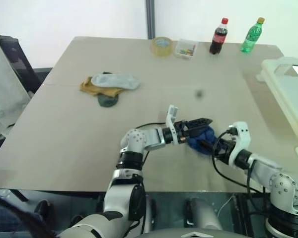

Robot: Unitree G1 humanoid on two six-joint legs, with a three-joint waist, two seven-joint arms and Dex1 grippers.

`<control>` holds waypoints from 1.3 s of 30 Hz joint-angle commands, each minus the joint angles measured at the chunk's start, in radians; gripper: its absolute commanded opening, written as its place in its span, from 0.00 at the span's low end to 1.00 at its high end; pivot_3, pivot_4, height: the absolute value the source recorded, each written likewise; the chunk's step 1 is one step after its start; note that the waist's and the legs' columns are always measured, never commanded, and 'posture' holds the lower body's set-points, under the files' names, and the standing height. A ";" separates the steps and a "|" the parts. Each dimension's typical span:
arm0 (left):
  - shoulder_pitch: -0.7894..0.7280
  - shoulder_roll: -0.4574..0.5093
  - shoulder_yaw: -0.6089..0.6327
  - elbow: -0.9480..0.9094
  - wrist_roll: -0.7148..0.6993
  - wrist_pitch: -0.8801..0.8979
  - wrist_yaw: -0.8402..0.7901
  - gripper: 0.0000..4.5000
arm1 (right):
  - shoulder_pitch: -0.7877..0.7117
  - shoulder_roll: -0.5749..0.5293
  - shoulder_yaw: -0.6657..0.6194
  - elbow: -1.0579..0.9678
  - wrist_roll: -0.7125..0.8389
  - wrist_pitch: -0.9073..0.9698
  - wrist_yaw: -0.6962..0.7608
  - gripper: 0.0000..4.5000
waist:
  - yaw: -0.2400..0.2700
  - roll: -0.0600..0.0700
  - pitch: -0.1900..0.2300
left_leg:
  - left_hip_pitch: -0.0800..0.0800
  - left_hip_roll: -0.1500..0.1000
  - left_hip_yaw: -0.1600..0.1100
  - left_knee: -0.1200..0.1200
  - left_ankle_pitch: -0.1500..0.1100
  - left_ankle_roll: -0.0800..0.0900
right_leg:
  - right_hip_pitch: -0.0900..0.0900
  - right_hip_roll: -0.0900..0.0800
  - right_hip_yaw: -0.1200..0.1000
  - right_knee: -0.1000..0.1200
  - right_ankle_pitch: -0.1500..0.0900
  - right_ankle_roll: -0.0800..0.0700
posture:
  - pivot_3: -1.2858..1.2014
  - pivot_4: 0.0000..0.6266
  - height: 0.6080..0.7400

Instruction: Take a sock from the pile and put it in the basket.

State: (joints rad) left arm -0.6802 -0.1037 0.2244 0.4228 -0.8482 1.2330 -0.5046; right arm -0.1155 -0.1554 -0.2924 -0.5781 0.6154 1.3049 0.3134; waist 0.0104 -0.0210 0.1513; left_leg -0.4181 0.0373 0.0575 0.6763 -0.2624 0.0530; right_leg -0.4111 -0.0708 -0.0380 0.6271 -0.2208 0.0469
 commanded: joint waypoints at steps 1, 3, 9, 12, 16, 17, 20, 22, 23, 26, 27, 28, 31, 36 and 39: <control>0.004 -0.011 -0.020 -0.001 0.010 0.000 0.002 1.00 | 0.014 0.016 0.038 0.048 0.031 0.032 -0.004 0.87 | 0.000 0.000 0.000 | 0.000 0.000 0.000 0.000 0.000 0.000 | 0.000 0.000 0.000 0.000 0.000 0.000 | 0.52 0.24 1.00; 0.004 -0.010 -0.019 -0.003 0.010 0.000 0.002 1.00 | 0.011 0.016 0.045 0.063 0.033 0.027 -0.006 0.73 | 0.000 0.000 -0.001 | 0.000 0.000 0.000 0.000 0.000 0.000 | 0.000 0.000 0.000 0.001 0.000 0.000 | 0.52 0.24 1.00; 0.011 0.000 -0.015 -0.024 0.003 0.006 -0.002 1.00 | -0.001 0.015 0.049 0.104 0.034 0.007 -0.011 0.19 | -0.002 0.001 -0.001 | 0.001 0.000 0.001 0.000 0.000 0.000 | 0.000 0.000 0.001 0.001 0.000 0.000 | 0.52 0.24 1.00; 0.012 0.005 -0.015 -0.032 0.002 0.006 -0.004 1.00 | -0.003 0.014 0.052 0.115 0.039 -0.004 -0.013 0.00 | -0.007 0.001 -0.001 | 0.001 0.000 0.002 0.000 0.000 0.000 | 0.000 0.000 0.002 0.001 0.000 0.000 | 0.52 0.24 1.00; 0.020 0.019 -0.034 -0.068 0.003 -0.004 -0.029 1.00 | -0.003 0.020 0.052 0.127 0.052 -0.023 -0.015 0.00 | -0.016 0.001 -0.001 | 0.002 0.000 0.002 0.000 0.000 0.000 | 0.000 0.000 0.003 0.001 0.000 0.000 | 0.52 0.24 1.00; 0.026 0.027 -0.051 -0.090 0.012 -0.024 -0.048 1.00 | -0.004 0.024 0.049 0.128 0.055 -0.026 -0.017 0.00 | -0.021 0.001 -0.001 | 0.002 0.000 0.002 0.000 0.000 0.000 | 0.000 0.000 0.003 0.001 0.000 0.000 | 0.52 0.24 1.00; 0.055 0.070 -0.140 -0.205 0.079 -0.131 -0.095 1.00 | -0.005 0.029 0.039 0.130 0.067 -0.029 -0.028 0.00 | -0.025 0.001 -0.001 | 0.002 0.000 0.003 -0.001 0.000 0.000 | -0.001 0.000 0.004 0.002 0.000 0.000 | 0.52 0.24 1.00; 0.078 0.094 -0.180 -0.290 0.112 -0.206 -0.121 1.00 | -0.003 0.033 0.031 0.132 0.069 -0.037 -0.040 0.00 | -0.025 0.001 -0.001 | 0.003 0.000 0.004 -0.001 0.000 0.000 | -0.001 0.001 0.005 0.002 0.000 0.000 | 0.52 0.24 1.00; 0.099 0.121 -0.195 -0.346 0.144 -0.276 -0.136 1.00 | -0.004 0.045 0.016 0.137 0.077 -0.041 -0.049 0.00 | -0.026 0.002 -0.001 | 0.003 0.000 0.004 -0.002 0.000 0.000 | -0.001 0.001 0.005 0.002 0.000 0.000 | 0.52 0.24 1.00; 0.147 0.189 -0.216 -0.405 0.227 -0.439 -0.164 1.00 | -0.003 0.072 -0.011 0.141 0.095 -0.052 -0.069 0.00 | -0.026 0.003 -0.002 | 0.004 0.002 0.005 -0.004 0.000 -0.001 | -0.002 0.001 0.007 0.002 0.000 -0.002 | 0.52 0.24 1.00; 0.159 0.211 -0.231 -0.399 0.263 -0.490 -0.171 1.00 | -0.003 0.074 -0.012 0.141 0.099 -0.053 -0.073 0.00 | -0.025 0.003 -0.002 | 0.004 0.002 0.005 -0.004 0.000 -0.001 | -0.002 0.001 0.008 0.002 -0.001 -0.003 | 0.52 0.24 1.00; 0.168 0.225 -0.243 -0.394 0.288 -0.526 -0.177 1.00 | -0.003 0.074 -0.013 0.141 0.103 -0.053 -0.076 0.00 | -0.024 0.004 -0.002 | 0.004 0.002 0.005 -0.004 0.001 -0.001 | -0.002 0.000 0.008 0.002 -0.001 -0.004 | 0.52 0.24 1.00; 0.228 0.322 -0.349 -0.367 0.450 -0.729 -0.241 1.00 | 0.004 0.046 0.014 0.136 0.087 -0.065 -0.084 0.00 | -0.024 0.004 -0.002 | 0.004 0.002 0.006 -0.004 0.001 -0.001 | -0.002 0.000 0.008 0.001 -0.001 -0.004 | 0.52 0.24 1.00; 0.311 0.373 -0.424 -0.382 0.532 -0.926 -0.329 1.00 | -0.023 0.011 -0.012 0.107 0.067 -0.151 -0.106 0.00 | -0.022 0.004 -0.002 | 0.003 0.002 0.008 -0.005 0.000 -0.001 | -0.003 -0.001 0.010 0.001 -0.001 -0.004 | 0.52 0.24 1.00; 0.336 0.361 -0.417 -0.426 0.512 -0.953 -0.343 1.00 | -0.081 -0.026 -0.083 0.060 0.106 -0.087 -0.160 0.00 | -0.017 0.007 0.000 | 0.002 0.002 0.008 -0.004 0.001 -0.001 | -0.004 -0.002 0.010 0.001 -0.001 -0.004 | 0.52 0.24 1.00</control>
State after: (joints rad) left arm -0.3423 0.2642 -0.1973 0.0560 -0.3187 0.3188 -0.8306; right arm -0.1665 -0.1595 -0.3121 -0.4581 0.6986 1.2004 0.1847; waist -0.0071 -0.0145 0.1508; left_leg -0.4160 0.0388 0.0661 0.6719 -0.2618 0.0521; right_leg -0.4150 -0.0730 -0.0282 0.6277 -0.2214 0.0433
